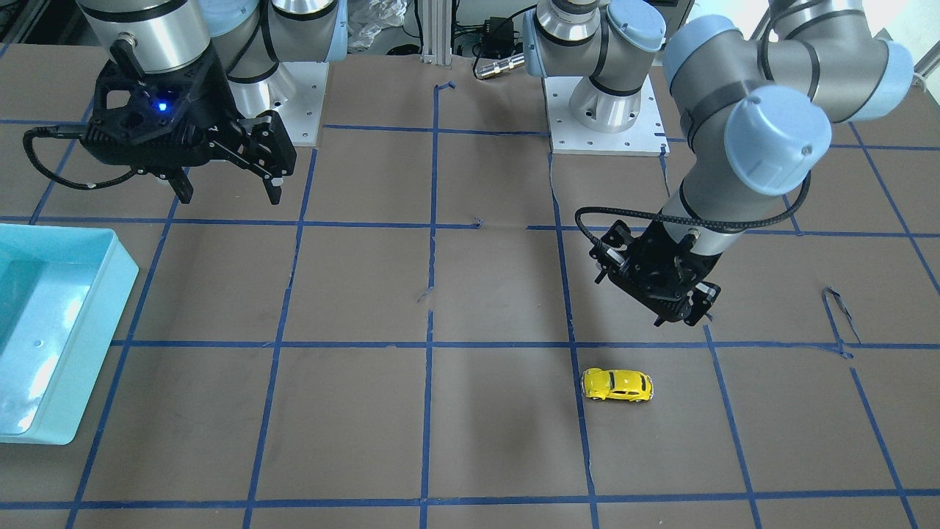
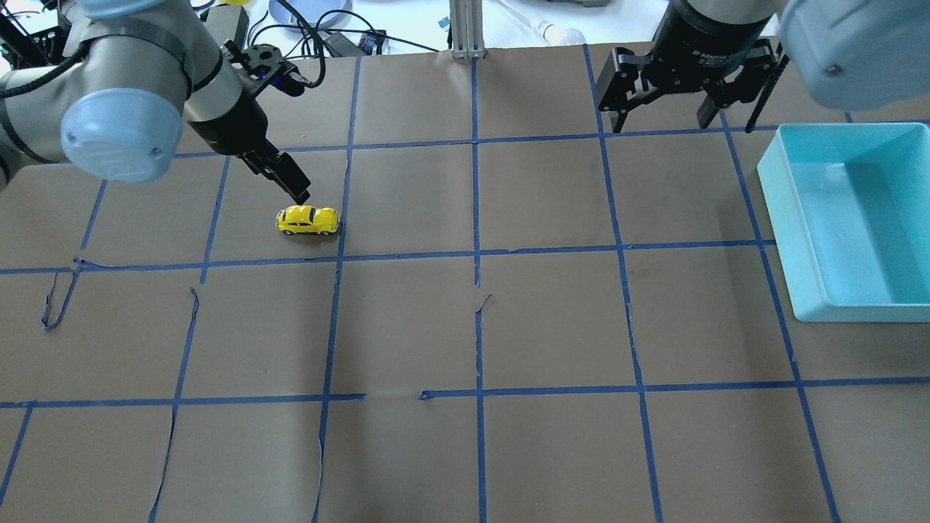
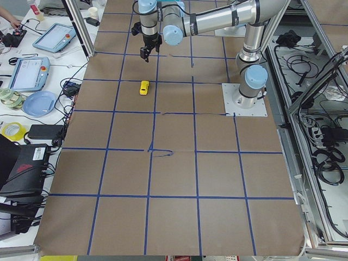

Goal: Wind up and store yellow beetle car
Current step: 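Lower the left gripper down onto the yellow Beetle toy car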

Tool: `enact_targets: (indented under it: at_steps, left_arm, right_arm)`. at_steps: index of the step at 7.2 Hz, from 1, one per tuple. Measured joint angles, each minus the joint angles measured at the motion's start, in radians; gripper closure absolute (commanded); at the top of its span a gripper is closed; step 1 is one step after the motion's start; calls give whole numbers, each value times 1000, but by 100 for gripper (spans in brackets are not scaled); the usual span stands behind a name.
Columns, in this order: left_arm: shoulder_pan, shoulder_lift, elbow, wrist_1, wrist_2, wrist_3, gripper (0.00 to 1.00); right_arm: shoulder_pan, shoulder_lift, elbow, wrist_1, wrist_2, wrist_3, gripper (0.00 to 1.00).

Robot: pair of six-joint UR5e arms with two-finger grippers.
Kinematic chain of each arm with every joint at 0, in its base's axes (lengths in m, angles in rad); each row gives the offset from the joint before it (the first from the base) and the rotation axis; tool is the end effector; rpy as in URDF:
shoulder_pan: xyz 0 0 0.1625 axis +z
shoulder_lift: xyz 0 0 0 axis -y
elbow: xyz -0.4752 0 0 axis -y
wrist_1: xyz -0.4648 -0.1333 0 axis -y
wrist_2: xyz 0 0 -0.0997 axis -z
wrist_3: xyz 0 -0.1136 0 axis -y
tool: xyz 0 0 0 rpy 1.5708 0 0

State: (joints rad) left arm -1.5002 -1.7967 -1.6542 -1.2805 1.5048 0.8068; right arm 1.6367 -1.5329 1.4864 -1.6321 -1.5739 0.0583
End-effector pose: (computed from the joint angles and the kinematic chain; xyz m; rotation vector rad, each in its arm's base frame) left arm -0.0948 -0.6550 0.3689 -1.1052 -2.8682 0.0167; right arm 0.1718 -0.5836 0.5568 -0.0117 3.1334 -0.1690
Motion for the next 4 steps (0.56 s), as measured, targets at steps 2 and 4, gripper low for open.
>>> enact_targets:
  at_steps: [2,4]
  left_arm:
    - [8,-71,-5,66,20,229,0]
    - [9,-123,-27,198,92,448,0]
  right_arm:
    - [0,-1,0,0,0,0,0]
    - [0,-1,0,0,1,0,0]
